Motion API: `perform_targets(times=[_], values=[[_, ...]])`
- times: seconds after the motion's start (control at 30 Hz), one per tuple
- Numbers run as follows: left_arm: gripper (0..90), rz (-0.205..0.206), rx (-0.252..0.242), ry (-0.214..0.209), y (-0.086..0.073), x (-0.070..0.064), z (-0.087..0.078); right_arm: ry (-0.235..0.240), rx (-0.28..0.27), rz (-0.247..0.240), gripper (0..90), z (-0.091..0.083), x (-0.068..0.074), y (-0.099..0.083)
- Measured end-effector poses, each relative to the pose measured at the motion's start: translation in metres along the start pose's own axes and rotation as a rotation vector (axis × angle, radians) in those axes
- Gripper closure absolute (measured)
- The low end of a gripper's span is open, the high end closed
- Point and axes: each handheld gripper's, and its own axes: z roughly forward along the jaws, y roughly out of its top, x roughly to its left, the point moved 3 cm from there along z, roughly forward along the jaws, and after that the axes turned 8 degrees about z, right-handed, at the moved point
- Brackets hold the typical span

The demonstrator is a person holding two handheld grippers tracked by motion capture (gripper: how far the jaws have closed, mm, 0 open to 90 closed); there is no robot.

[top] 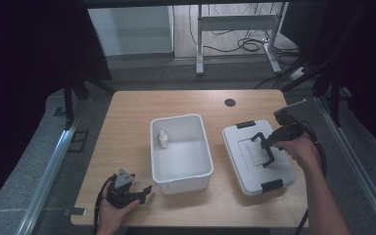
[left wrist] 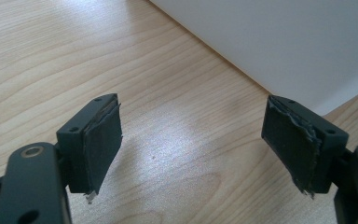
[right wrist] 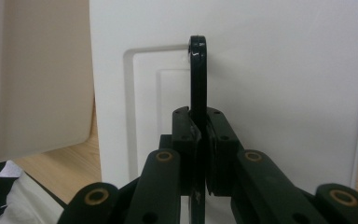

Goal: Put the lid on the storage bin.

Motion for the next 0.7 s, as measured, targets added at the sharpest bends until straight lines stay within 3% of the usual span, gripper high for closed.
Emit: perform_targets(times=[0.4, 0.53, 0.7], values=[[20.0, 0.0, 0.001, 0.004, 0.0, 0.0, -0.001, 0.029, -0.06, -0.038, 84.4, -0.036, 0.028, -0.002], [20.0, -0.003, -0.003, 0.005, 0.0, 0.001, -0.001, 0.025, -0.091, -0.048, 84.4, -0.057, 0.043, -0.002], [20.0, -0.001, -0.001, 0.007, 0.0, 0.001, -0.001, 0.027, -0.109, -0.049, 84.4, -0.069, 0.057, 0.001]])
